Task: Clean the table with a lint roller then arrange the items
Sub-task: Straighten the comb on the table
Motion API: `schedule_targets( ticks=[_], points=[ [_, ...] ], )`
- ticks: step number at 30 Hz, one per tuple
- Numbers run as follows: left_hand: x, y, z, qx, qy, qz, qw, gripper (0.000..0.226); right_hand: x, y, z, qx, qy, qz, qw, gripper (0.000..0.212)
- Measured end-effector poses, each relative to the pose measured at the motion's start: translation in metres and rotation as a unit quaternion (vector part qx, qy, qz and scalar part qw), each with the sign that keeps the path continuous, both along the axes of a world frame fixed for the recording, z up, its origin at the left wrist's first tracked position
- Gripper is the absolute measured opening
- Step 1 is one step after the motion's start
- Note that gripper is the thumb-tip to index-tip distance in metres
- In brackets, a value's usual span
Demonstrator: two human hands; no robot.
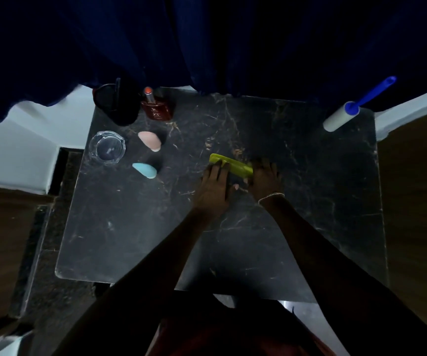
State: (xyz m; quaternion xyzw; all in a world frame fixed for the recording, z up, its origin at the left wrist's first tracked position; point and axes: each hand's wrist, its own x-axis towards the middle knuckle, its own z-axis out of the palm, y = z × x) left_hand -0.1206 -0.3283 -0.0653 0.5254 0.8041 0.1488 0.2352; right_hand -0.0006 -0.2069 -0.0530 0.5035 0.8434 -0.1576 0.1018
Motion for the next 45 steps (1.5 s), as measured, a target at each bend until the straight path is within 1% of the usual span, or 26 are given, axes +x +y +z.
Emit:
schedule_targets(
  ticks=[3,6,8,10,13,15,17,19,20,22,23,24,27,30,32,34,38,41,44,45],
  points=[
    [0.007,0.007,-0.009,0.020,0.002,0.024,1.000,0.064,0.000,0.010,-0.007,-0.031,0.046,-0.025,0.998,0.055],
    [0.013,0.013,-0.012,0.071,0.006,0.067,0.995,0.058,0.001,0.020,-0.008,-0.097,0.129,-0.065,0.985,0.037],
    [0.017,0.017,-0.015,0.091,0.000,0.094,0.991,0.059,0.001,0.023,-0.006,-0.129,0.138,-0.080,0.979,0.022],
    [0.020,0.020,-0.017,0.101,-0.021,0.115,0.988,0.061,0.002,0.021,-0.003,-0.139,0.145,-0.082,0.976,0.019],
    [0.028,0.025,-0.017,0.127,-0.085,0.159,0.975,0.057,0.002,0.014,0.001,-0.162,0.195,-0.090,0.963,0.019],
    [0.032,0.031,-0.009,0.145,-0.154,0.212,0.954,0.047,0.001,0.010,0.005,-0.148,0.211,-0.075,0.963,0.016],
    [0.033,0.037,-0.001,0.146,-0.250,0.265,0.920,0.042,-0.001,0.004,0.011,-0.126,0.223,-0.041,0.966,0.014],
    [0.032,0.039,0.008,0.151,-0.327,0.307,0.881,0.039,-0.004,-0.003,0.018,-0.099,0.233,-0.002,0.967,0.022],
    [0.030,0.040,0.014,0.156,-0.345,0.323,0.867,0.033,-0.005,-0.006,0.022,-0.085,0.236,0.014,0.968,0.025],
    [0.025,0.041,0.024,0.166,-0.363,0.342,0.851,0.015,-0.008,-0.010,0.027,-0.062,0.240,0.040,0.968,0.029],
    [0.021,0.040,0.029,0.166,-0.367,0.347,0.847,0.012,-0.009,-0.012,0.030,-0.059,0.243,0.050,0.967,0.032],
    [0.016,0.038,0.033,0.161,-0.363,0.348,0.849,0.017,-0.010,-0.014,0.032,-0.061,0.247,0.057,0.965,0.033],
    [-0.002,0.030,0.034,0.140,-0.350,0.340,0.862,0.025,-0.015,-0.021,0.034,-0.086,0.262,0.048,0.960,0.026],
    [-0.020,0.022,0.029,0.103,-0.328,0.347,0.873,0.023,-0.023,-0.026,0.027,-0.110,0.265,0.050,0.956,0.028],
    [-0.029,0.019,0.025,0.089,-0.324,0.351,0.874,0.017,-0.028,-0.027,0.023,-0.116,0.264,0.046,0.956,0.031],
    [-0.039,0.017,0.020,0.079,-0.312,0.346,0.881,0.013,-0.036,-0.027,0.020,-0.133,0.267,0.021,0.954,0.030],
    [-0.060,0.017,0.024,0.078,-0.274,0.339,0.897,0.014,-0.062,-0.026,0.011,-0.218,0.296,-0.058,0.928,0.038],
    [-0.078,0.018,0.021,0.075,-0.235,0.331,0.911,0.018,-0.083,-0.025,0.004,-0.240,0.297,-0.083,0.920,0.044],
    [-0.092,0.019,0.018,0.067,-0.227,0.337,0.911,0.021,-0.102,-0.026,-0.001,-0.255,0.316,-0.115,0.906,0.050],
    [-0.097,0.020,0.017,0.063,-0.224,0.342,0.910,0.021,-0.109,-0.027,-0.002,-0.252,0.312,-0.121,0.908,0.050]
  ],
)
